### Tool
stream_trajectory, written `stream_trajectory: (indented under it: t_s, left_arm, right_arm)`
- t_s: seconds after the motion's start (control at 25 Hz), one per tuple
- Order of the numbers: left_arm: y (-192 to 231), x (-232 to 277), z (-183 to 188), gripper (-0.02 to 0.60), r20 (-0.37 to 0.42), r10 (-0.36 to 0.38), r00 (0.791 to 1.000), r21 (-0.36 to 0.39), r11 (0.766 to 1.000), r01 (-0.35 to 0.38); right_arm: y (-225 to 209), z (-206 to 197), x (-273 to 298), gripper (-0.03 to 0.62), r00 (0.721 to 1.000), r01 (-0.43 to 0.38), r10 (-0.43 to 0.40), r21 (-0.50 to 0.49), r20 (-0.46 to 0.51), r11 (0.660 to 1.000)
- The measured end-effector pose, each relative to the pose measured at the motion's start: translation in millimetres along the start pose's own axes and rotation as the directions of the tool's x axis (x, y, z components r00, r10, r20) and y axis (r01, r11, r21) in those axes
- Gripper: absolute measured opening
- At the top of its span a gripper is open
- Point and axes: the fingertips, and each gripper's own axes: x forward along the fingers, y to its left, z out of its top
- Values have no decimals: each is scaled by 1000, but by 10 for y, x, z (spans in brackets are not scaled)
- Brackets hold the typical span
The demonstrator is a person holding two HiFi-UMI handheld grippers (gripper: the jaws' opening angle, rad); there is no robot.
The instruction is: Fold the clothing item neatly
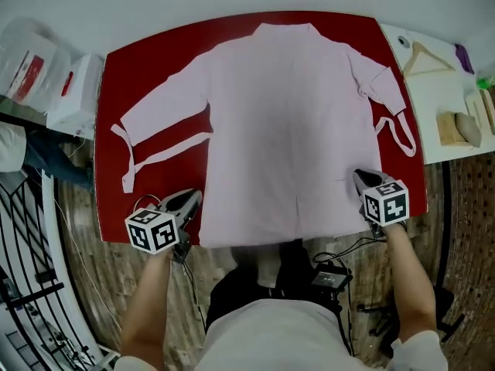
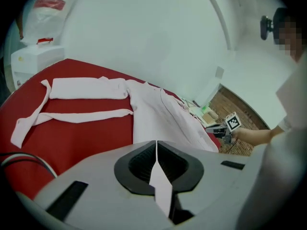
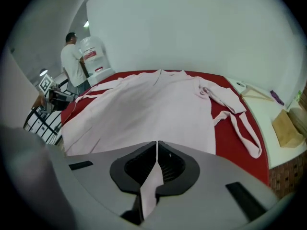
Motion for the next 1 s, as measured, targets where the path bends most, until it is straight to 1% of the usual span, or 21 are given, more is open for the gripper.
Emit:
stream_trajectory:
  t_s: [0.24, 0.44, 0.64, 0.8, 0.92, 1.0]
  left_arm:
    - [75, 564, 560, 11, 66, 64, 996, 23, 998, -65]
    - [218, 989, 1056, 11, 68, 96, 993, 75, 992, -101]
    - [448, 1335, 1494, 11, 56, 106, 993, 107, 988, -112]
    - [712, 1591, 1776, 9, 38, 124, 992, 113, 985, -128]
    - [916, 1752, 1934, 9, 23, 145, 989, 95, 985, -146]
    - [1023, 1850, 1968, 6, -8, 150, 989, 75, 986, -149]
  right_arm:
    - [-699, 429, 310, 17, 1000, 9, -8, -94, 11, 995]
    - [-1031, 816, 599, 17, 999, 40, -34, -159, 42, 987]
    - [-1217, 1273, 907, 17, 994, 79, -65, -169, 89, 982]
    - [-1386, 1638, 1159, 17, 987, 116, -98, -147, 128, 982]
    - [-1534, 1836, 1331, 16, 985, 127, -112, -111, 132, 986]
    - [-1615, 1913, 1428, 15, 987, 123, -113, -87, 115, 989]
